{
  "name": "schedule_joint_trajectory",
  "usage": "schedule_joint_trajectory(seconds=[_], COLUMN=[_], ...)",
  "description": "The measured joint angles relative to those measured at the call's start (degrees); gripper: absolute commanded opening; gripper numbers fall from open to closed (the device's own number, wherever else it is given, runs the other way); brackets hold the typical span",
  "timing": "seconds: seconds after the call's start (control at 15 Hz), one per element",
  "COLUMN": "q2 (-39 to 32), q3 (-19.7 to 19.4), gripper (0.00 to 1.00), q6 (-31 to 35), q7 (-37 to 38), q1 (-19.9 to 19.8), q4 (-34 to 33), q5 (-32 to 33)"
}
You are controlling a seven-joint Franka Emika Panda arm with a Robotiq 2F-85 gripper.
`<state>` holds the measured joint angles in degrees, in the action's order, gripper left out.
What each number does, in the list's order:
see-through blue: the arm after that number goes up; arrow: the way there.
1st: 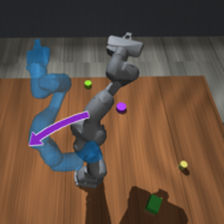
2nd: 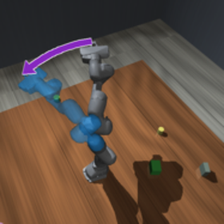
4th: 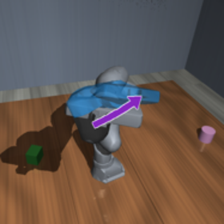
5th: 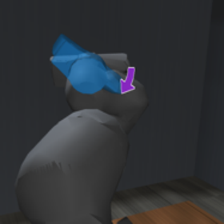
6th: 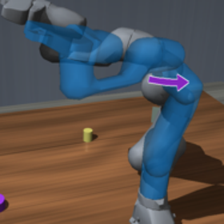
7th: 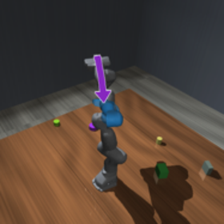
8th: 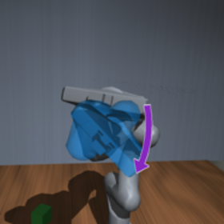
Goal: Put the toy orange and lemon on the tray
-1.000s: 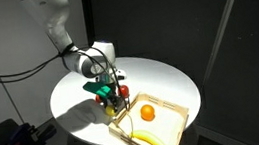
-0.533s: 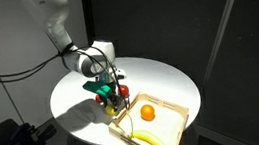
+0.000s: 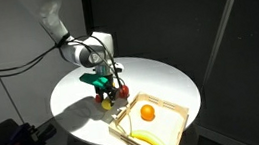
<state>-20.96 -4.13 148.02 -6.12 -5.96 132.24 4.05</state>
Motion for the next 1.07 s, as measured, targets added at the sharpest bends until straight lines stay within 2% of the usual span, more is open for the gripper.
schedule_joint_trajectory(seconds=[0.4,1.07], q2=[5.7,9.2], q3=[0.5,-4.1], gripper=[0.41,0.41], q6=[-5.0,-5.4], q7=[0.1,4.5], q1=[-0.1,-2.0], q4=[0.0,-1.6], q5=[-0.7,-0.8])
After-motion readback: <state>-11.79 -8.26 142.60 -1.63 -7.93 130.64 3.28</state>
